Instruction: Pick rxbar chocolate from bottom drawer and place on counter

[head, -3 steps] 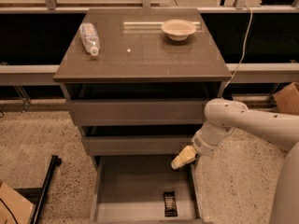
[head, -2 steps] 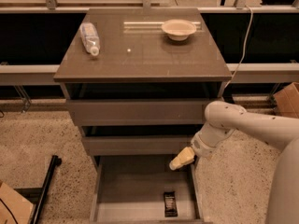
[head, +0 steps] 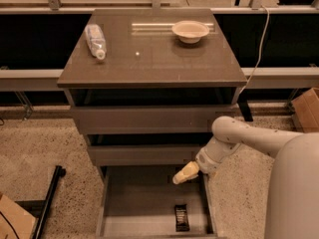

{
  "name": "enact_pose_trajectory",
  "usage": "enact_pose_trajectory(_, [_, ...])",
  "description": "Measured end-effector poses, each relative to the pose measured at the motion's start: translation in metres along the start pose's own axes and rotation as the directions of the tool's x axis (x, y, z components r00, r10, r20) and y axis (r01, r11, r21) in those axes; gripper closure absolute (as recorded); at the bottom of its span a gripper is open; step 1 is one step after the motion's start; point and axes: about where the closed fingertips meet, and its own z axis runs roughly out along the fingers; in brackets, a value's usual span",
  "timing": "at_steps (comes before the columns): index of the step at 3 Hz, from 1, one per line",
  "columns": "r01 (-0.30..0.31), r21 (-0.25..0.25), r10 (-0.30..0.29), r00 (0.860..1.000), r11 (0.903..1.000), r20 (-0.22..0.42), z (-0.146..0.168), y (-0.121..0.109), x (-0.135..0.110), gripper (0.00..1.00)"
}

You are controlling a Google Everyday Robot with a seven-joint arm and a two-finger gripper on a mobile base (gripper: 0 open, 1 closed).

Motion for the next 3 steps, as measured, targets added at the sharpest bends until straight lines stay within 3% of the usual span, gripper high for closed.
enact_pose_trajectory(1, [-0.038,-0.051,0.038,0.999,0.998,-0.016,0.025,-0.003,-0.005,0.0])
enact_pose_trajectory(3, [-0.061,-0.069,0.061,0.998,0.9957,-0.015,0.043,-0.004,-0.01,0.0])
